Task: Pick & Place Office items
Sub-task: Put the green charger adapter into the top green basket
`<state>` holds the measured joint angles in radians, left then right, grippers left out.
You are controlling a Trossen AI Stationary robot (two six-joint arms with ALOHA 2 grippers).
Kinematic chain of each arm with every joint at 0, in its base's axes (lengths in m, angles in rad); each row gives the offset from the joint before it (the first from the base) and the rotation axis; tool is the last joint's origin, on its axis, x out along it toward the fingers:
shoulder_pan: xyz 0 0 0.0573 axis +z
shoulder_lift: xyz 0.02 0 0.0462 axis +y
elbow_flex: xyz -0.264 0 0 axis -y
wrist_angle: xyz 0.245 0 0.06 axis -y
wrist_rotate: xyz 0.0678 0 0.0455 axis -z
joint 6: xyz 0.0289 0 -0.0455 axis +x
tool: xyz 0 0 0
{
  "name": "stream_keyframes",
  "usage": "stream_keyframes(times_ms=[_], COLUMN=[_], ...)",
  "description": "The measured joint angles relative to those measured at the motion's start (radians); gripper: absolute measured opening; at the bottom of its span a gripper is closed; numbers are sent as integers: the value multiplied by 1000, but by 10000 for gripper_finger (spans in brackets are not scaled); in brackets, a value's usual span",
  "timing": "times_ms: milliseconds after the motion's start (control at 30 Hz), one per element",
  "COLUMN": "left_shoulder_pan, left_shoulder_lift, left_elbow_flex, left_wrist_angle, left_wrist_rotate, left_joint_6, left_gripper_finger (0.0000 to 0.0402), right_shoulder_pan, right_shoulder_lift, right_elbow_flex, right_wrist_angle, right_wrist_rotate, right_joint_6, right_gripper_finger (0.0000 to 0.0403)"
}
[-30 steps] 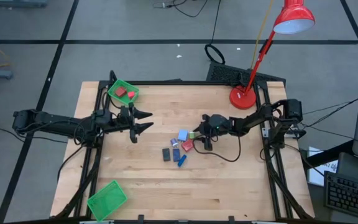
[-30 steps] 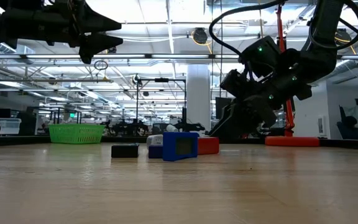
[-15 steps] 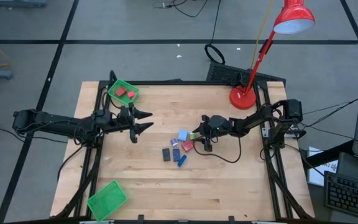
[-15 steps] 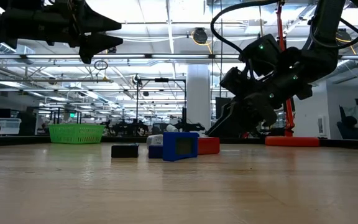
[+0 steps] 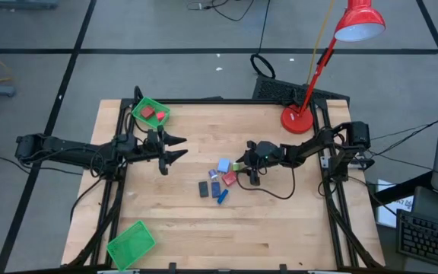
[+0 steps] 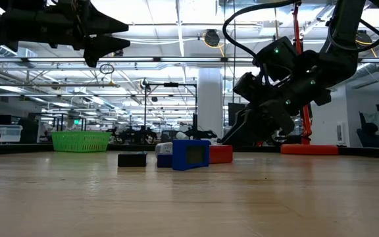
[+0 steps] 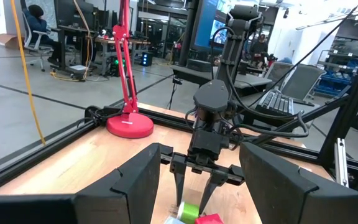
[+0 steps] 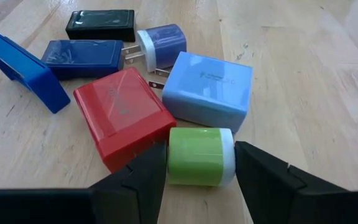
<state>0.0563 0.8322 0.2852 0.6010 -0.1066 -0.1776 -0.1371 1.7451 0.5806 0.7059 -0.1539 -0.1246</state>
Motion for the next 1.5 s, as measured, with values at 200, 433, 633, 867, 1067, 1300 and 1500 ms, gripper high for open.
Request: stream_keyframes(times_ms=[200, 433, 633, 867, 1067, 1300, 1500], left_shoulder_pan=[0, 0, 0, 0, 0, 0, 0], left_shoulder_lift=[0, 0, 0, 0, 0, 0, 0], left_elbow_flex=[0, 0, 0, 0, 0, 0, 0], left_wrist_angle=[0, 0, 0, 0, 0, 1, 1], left_wrist_rotate=[0, 0, 0, 0, 0, 0, -8], left_joint_6=[0, -1, -1, -1, -2, -2, -11], left_gripper_finger=[223, 223, 223, 223, 223, 223, 223], right_shoulder_pan=[0, 0, 0, 0, 0, 0, 0], right_shoulder_lift=[0, -1, -1, -1, -7, -87, -204], right_elbow_flex=[0, 0, 1, 1, 1, 0, 0], right_wrist_angle=[-7, -17, -21, -27, -28, -63, -142], right_wrist_rotate=[0, 0, 0, 0, 0, 37, 99], right_joint_6=[-2, -19, -19, -19, -19, -45, -75], right_gripper_finger=[173, 160, 160, 152, 153, 150, 152])
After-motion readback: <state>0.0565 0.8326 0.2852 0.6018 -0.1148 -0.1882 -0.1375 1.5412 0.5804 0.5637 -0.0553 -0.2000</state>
